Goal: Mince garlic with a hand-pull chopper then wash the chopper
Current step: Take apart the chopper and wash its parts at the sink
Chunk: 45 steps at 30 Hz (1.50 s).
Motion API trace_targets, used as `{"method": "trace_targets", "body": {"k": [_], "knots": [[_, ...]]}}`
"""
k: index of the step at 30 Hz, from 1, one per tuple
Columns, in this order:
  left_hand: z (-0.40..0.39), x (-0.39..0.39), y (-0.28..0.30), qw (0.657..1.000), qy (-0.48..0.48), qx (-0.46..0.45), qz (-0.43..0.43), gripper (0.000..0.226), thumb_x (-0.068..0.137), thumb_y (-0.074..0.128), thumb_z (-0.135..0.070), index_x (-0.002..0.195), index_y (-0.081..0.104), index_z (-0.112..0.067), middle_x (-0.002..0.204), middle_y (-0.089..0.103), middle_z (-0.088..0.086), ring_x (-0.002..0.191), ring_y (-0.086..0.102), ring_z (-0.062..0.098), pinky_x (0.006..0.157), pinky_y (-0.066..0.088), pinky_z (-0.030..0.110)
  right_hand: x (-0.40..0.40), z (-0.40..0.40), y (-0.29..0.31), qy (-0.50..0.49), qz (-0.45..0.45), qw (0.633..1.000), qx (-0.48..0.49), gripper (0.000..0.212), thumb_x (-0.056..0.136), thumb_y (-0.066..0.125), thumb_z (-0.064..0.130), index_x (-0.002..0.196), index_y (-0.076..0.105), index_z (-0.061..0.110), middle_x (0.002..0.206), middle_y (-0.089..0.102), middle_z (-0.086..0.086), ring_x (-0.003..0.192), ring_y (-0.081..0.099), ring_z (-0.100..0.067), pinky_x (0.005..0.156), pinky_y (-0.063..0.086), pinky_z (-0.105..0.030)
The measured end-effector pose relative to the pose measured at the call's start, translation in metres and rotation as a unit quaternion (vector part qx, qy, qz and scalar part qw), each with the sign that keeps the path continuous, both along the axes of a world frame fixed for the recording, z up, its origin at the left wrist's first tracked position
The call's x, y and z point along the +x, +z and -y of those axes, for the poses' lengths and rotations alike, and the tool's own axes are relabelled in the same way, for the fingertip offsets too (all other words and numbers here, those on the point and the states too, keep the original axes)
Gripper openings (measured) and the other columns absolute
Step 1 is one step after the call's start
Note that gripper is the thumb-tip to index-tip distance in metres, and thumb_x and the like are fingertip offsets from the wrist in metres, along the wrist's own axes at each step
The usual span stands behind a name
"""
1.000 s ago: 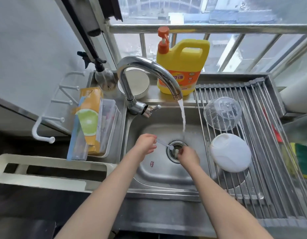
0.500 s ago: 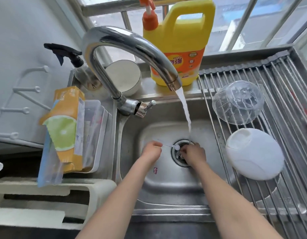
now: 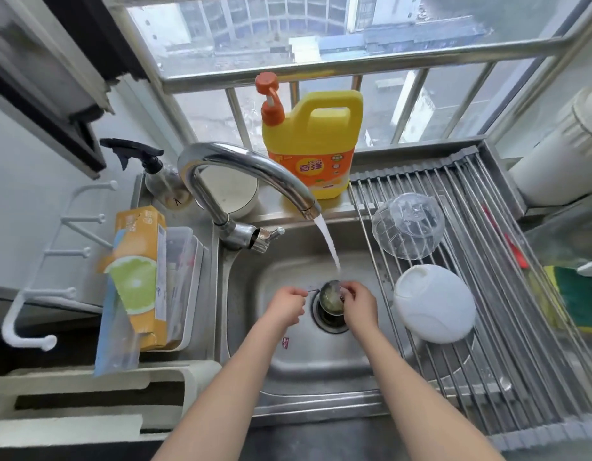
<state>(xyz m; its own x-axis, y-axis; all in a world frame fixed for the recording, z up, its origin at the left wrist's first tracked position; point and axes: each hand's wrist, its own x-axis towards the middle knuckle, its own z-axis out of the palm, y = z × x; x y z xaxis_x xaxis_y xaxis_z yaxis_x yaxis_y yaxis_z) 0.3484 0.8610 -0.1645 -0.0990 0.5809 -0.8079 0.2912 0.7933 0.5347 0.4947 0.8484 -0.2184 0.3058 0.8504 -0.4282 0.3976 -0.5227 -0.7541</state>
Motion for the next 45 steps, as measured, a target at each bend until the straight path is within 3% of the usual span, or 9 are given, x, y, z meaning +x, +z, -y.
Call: {"method": "trace_targets", "body": {"k": [11, 17, 23, 25, 30, 34, 38, 42, 45], "knots": [[0.004, 0.01, 0.004, 0.998, 0.01, -0.047, 0.041, 0.024, 0.094, 0.036, -0.001, 0.104, 0.054, -0.013, 0.083, 0.051, 0.002, 0.067, 0.048, 0.012, 0.057, 0.036, 0.021, 0.01, -0.022, 0.006, -0.128, -0.111, 0.98, -0.1, 0.024, 0.1, 0.04, 0.01, 0.116, 0.055, 0.0, 0.101, 0.059, -0.013, 0.09, 0.057, -0.026, 0.073, 0.045, -0.029], [-0.006, 0.02, 0.011, 0.983, 0.082, -0.051, 0.156, 0.009, 0.1, 0.045, -0.021, 0.103, 0.052, -0.017, 0.094, 0.057, 0.002, 0.09, 0.058, 0.02, 0.084, 0.047, 0.03, -0.005, -0.022, 0.016, -0.224, -0.344, 0.9, -0.143, 0.009, 0.099, 0.044, 0.004, 0.101, 0.052, 0.004, 0.063, 0.05, -0.009, 0.045, 0.045, -0.011, 0.038, 0.038, -0.018], [-0.018, 0.024, 0.001, 0.996, 0.051, 0.051, 0.059, 0.006, 0.09, 0.061, -0.005, 0.087, 0.058, -0.009, 0.074, 0.059, 0.009, 0.065, 0.06, 0.021, 0.068, 0.055, 0.033, -0.006, -0.024, 0.021, -0.219, -0.453, 0.846, -0.177, 0.013, 0.098, 0.046, 0.005, 0.094, 0.058, 0.003, 0.053, 0.06, -0.006, 0.043, 0.052, -0.009, 0.042, 0.045, -0.018], [-0.019, 0.021, -0.006, 0.996, 0.02, 0.087, -0.015, 0.005, 0.086, 0.064, -0.006, 0.081, 0.062, -0.007, 0.075, 0.064, 0.011, 0.073, 0.065, 0.028, 0.078, 0.057, 0.043, -0.001, -0.018, 0.009, -0.223, -0.408, 0.862, -0.203, 0.01, 0.098, 0.049, 0.011, 0.098, 0.059, 0.006, 0.067, 0.06, -0.008, 0.054, 0.052, -0.014, 0.049, 0.047, -0.023], [-0.02, 0.021, 0.002, 0.955, -0.165, 0.183, -0.166, 0.013, 0.084, 0.063, -0.022, 0.092, 0.07, -0.015, 0.094, 0.07, 0.007, 0.093, 0.062, 0.026, 0.082, 0.049, 0.032, -0.002, 0.01, -0.025, -0.181, -0.201, 0.921, -0.281, 0.009, 0.095, 0.049, 0.008, 0.102, 0.052, 0.013, 0.086, 0.055, -0.009, 0.071, 0.052, -0.021, 0.048, 0.044, -0.027], [-0.029, 0.023, 0.003, 0.933, -0.222, 0.207, -0.193, 0.014, 0.086, 0.061, -0.025, 0.097, 0.067, -0.019, 0.105, 0.063, 0.004, 0.098, 0.059, 0.025, 0.084, 0.048, 0.035, -0.027, 0.01, -0.041, -0.095, -0.197, 0.949, -0.227, 0.024, 0.099, 0.044, 0.016, 0.119, 0.055, 0.01, 0.116, 0.059, -0.014, 0.096, 0.054, -0.026, 0.063, 0.052, -0.034], [-0.041, 0.022, 0.007, 0.922, -0.233, 0.235, -0.198, 0.016, 0.088, 0.058, -0.023, 0.101, 0.067, -0.017, 0.107, 0.061, 0.005, 0.098, 0.06, 0.024, 0.075, 0.042, 0.028, -0.024, 0.005, -0.04, -0.016, -0.008, 0.989, -0.147, 0.029, 0.099, 0.04, 0.013, 0.119, 0.059, 0.003, 0.118, 0.062, -0.019, 0.106, 0.057, -0.033, 0.079, 0.042, -0.031], [-0.048, 0.023, 0.007, 0.922, -0.225, 0.247, -0.194, 0.015, 0.088, 0.059, -0.022, 0.1, 0.067, -0.016, 0.109, 0.06, 0.006, 0.097, 0.06, 0.025, 0.079, 0.044, 0.03, -0.016, 0.0, -0.039, 0.091, 0.132, 0.977, -0.139, 0.027, 0.094, 0.043, 0.015, 0.109, 0.066, 0.018, 0.109, 0.067, -0.012, 0.098, 0.061, -0.033, 0.078, 0.045, -0.032], [-0.049, 0.024, 0.006, 0.917, -0.236, 0.255, -0.193, 0.014, 0.089, 0.058, -0.021, 0.098, 0.067, -0.015, 0.106, 0.059, 0.007, 0.096, 0.059, 0.026, 0.076, 0.042, 0.029, -0.016, -0.004, -0.047, 0.147, 0.093, 0.97, -0.171, 0.03, 0.095, 0.041, 0.012, 0.113, 0.065, 0.016, 0.116, 0.065, -0.009, 0.102, 0.06, -0.026, 0.088, 0.047, -0.03]]}}
